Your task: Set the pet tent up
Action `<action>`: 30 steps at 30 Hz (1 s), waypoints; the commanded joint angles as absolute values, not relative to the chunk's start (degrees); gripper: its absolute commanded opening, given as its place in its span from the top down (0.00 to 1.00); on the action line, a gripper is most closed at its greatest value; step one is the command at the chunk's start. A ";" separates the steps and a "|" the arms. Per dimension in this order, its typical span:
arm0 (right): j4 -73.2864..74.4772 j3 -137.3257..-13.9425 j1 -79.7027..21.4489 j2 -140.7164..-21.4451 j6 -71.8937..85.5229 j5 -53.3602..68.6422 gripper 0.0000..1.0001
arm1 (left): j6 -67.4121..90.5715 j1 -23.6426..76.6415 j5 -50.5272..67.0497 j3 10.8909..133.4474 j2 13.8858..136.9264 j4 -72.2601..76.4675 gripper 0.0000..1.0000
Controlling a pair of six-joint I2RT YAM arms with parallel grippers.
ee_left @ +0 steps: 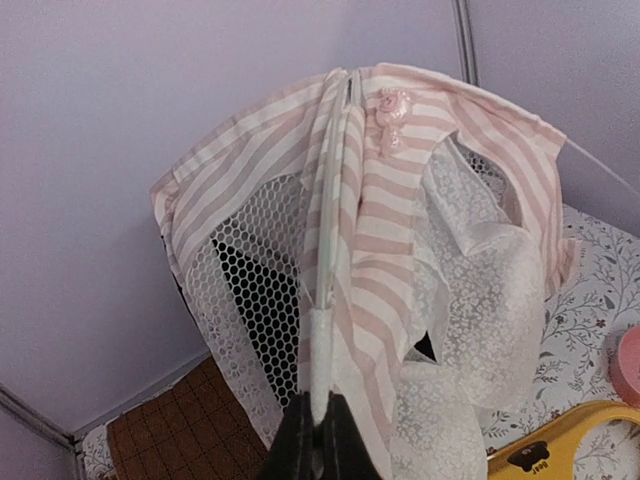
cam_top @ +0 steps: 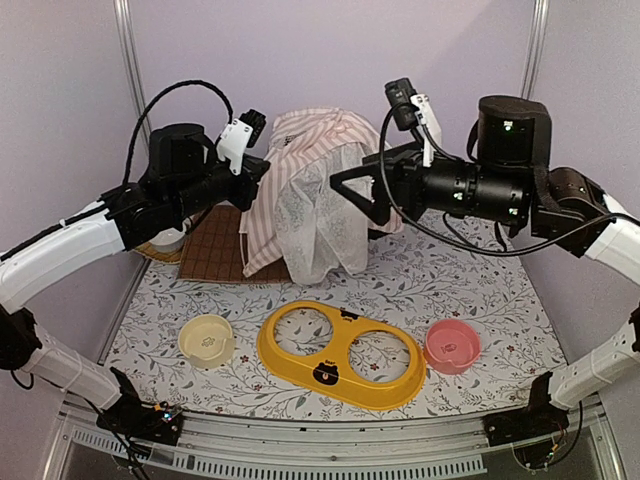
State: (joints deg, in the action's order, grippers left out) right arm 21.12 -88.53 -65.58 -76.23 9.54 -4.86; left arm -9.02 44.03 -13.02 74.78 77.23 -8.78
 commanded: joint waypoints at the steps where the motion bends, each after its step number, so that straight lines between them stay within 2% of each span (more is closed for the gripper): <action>1: 26.86 -90.60 -58.95 -72.46 9.21 -9.67 0.12 | -10.76 41.75 -12.26 74.43 74.94 -0.73 1.00; 12: 33.85 -83.38 -46.18 -66.28 9.04 -6.86 0.11 | -15.02 37.36 -12.63 73.70 72.89 2.95 1.00; 24: 36.13 -73.40 -43.55 -64.66 11.24 -3.98 0.13 | -17.23 32.20 -9.60 74.71 71.66 2.46 1.00; 30: 37.70 -70.09 -43.15 -63.37 13.30 -7.49 0.17 | -17.21 29.27 -7.11 75.26 71.29 1.80 1.00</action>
